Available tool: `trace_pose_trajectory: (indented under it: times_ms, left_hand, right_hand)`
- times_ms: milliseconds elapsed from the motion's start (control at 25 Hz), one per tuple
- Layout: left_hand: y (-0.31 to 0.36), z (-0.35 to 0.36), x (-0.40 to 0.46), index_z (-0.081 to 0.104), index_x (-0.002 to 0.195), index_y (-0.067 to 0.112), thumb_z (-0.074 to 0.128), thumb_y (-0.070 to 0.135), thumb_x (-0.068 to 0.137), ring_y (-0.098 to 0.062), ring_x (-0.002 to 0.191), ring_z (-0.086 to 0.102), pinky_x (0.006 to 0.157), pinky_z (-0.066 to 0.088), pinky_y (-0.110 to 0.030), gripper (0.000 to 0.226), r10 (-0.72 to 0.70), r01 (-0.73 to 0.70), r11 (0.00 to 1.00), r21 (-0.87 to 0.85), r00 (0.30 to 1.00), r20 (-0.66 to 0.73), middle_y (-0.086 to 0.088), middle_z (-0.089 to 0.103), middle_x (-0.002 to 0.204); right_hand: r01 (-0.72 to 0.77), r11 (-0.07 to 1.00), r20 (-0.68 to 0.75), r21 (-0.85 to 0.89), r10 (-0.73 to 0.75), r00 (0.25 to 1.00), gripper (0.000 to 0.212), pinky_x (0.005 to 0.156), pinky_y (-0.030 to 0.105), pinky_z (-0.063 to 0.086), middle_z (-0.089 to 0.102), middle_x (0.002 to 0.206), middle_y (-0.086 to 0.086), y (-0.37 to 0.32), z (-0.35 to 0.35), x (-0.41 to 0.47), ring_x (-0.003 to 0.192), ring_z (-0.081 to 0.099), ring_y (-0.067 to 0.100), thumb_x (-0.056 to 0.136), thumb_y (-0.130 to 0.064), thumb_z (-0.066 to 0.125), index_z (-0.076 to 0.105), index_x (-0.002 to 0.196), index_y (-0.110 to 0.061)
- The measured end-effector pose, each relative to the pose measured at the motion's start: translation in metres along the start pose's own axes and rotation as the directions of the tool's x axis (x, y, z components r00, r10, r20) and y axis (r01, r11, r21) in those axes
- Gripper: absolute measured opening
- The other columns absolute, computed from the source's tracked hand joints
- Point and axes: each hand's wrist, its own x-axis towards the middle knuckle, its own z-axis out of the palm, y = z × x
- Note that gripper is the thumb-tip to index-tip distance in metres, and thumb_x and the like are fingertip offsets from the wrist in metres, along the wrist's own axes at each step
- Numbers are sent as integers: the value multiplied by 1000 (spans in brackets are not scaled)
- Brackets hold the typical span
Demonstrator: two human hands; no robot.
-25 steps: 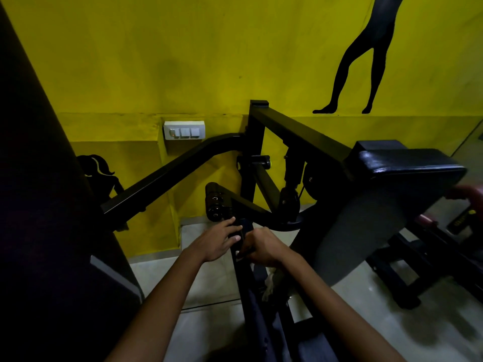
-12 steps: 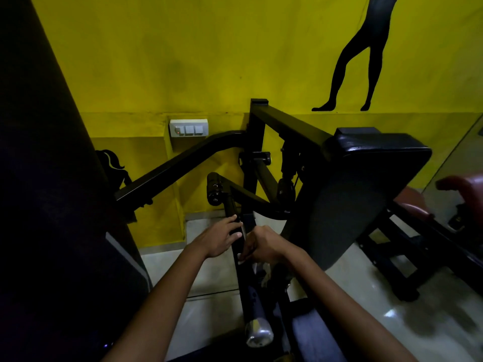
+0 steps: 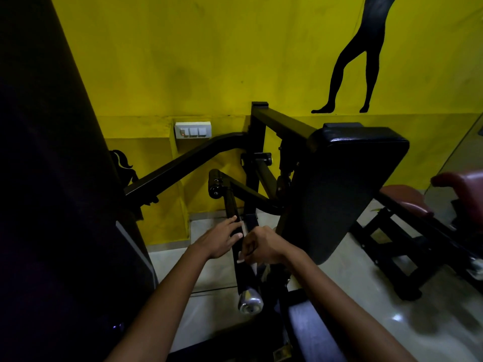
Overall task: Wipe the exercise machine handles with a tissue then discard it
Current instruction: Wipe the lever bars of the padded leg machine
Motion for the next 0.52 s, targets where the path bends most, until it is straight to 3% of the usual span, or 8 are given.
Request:
trace_pose_trajectory:
  times_ms: [240, 400, 520]
  left_hand:
    - [12, 6, -15, 28, 149, 15, 34, 36, 102, -19, 144, 21, 111, 26, -32, 51, -34, 34, 999, 1, 999, -17, -3, 14, 159]
    - [18, 9, -23, 26, 149, 14, 33, 35, 103, -20, 145, 19, 112, 25, -32, 51, -47, 47, 999, 4, 999, -8, -4, 13, 159]
    - [21, 9, -28, 25, 149, 13, 32, 35, 103, -19, 145, 18, 112, 24, -32, 52, -45, 45, 999, 19, 999, -7, -4, 13, 159]
  right_hand:
    - [23, 994, -27, 109, -20, 999, 15, 62, 18, 53, 71, 90, 13, -1, 9, -26, 75, 67, 14, 81, -10, 70, 69, 93, 0]
    - [31, 984, -27, 175, -27, 999, 7, 54, 13, 48, 68, 79, 3, -2, 14, -40, 68, 64, 8, 80, -6, 70, 70, 85, -1]
    - [28, 963, 14, 269, -33, 999, 7, 66, 22, 57, 72, 90, 14, -1, 15, -45, 80, 70, 19, 80, -2, 70, 70, 86, 2]
